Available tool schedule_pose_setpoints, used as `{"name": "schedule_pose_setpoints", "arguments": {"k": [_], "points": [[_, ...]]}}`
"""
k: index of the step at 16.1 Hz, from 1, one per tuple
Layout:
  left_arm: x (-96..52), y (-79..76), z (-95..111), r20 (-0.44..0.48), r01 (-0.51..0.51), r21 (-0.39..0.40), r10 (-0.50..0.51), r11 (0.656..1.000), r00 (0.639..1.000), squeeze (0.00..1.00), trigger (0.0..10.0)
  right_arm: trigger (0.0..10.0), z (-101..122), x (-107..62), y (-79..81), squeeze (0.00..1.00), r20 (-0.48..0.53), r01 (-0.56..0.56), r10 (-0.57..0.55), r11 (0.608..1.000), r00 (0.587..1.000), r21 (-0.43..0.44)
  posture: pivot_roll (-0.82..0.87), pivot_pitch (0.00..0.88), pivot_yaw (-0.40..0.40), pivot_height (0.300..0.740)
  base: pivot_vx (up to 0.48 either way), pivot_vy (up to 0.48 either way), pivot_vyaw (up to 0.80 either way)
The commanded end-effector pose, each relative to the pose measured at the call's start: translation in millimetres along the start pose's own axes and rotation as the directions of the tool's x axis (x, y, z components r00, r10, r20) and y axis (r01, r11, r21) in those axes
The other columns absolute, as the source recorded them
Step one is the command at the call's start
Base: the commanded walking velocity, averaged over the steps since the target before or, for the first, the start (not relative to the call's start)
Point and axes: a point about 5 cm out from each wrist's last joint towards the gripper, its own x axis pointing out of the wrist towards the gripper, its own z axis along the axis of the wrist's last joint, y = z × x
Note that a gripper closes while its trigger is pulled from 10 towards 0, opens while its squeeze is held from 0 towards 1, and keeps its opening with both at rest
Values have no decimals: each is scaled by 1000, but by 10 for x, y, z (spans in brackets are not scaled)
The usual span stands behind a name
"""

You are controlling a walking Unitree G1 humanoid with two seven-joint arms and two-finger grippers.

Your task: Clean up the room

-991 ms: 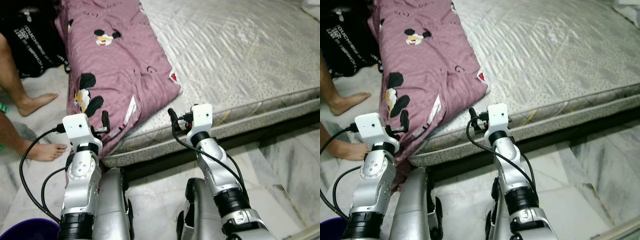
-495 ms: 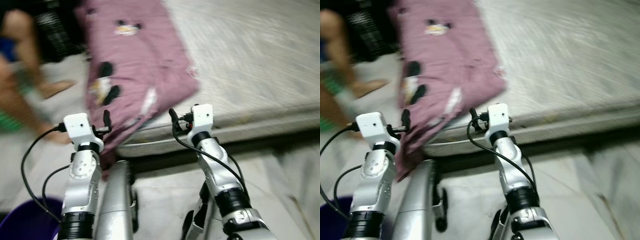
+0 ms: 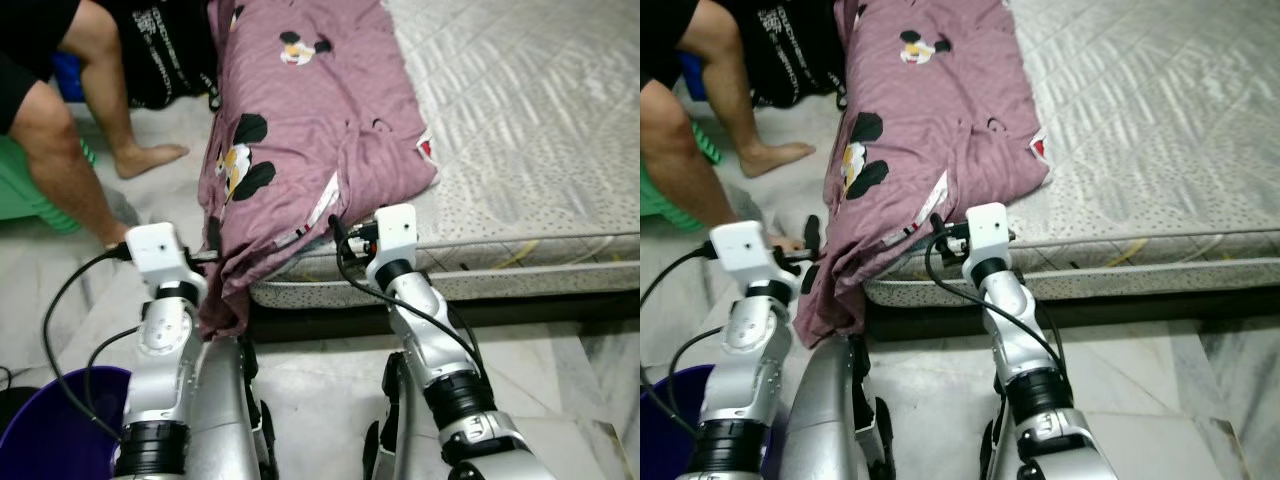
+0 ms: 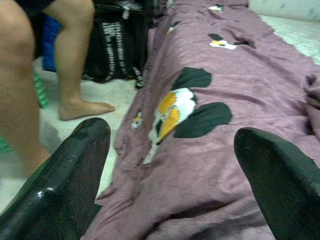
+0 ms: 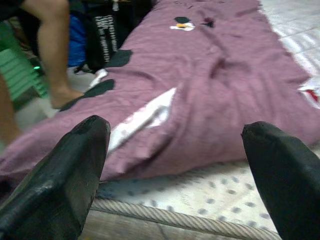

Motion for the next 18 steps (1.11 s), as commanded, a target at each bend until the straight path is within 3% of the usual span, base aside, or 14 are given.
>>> {"name": "schedule_pose_setpoints", "arguments": {"k": [1,10,16,18], "points": [[-10,18,-20,-9,4,5,-4,1000,1000,0,10000,10000,-20,-5,9,0,-5,-7,7,1000,1000,2,34,163,15,549,255,0,0],[-7,10,-15,-5,17,1,-17,1000,1000,0,10000,10000,-23,5,16,0,-4,-13,13,1000,1000,4,36,153,17,549,372,0,0],[1,13,-24,-8,-8,-7,8,1000,1000,0,10000,10000,-35,5,-1,0,-6,-4,4,1000,1000,22,37,151,17,549,0,0,0],[-2,17,-24,-9,-14,-4,14,1000,1000,0,10000,10000,-15,8,24,0,11,-26,27,1000,1000,-13,37,151,17,549,0,0,400]]}}
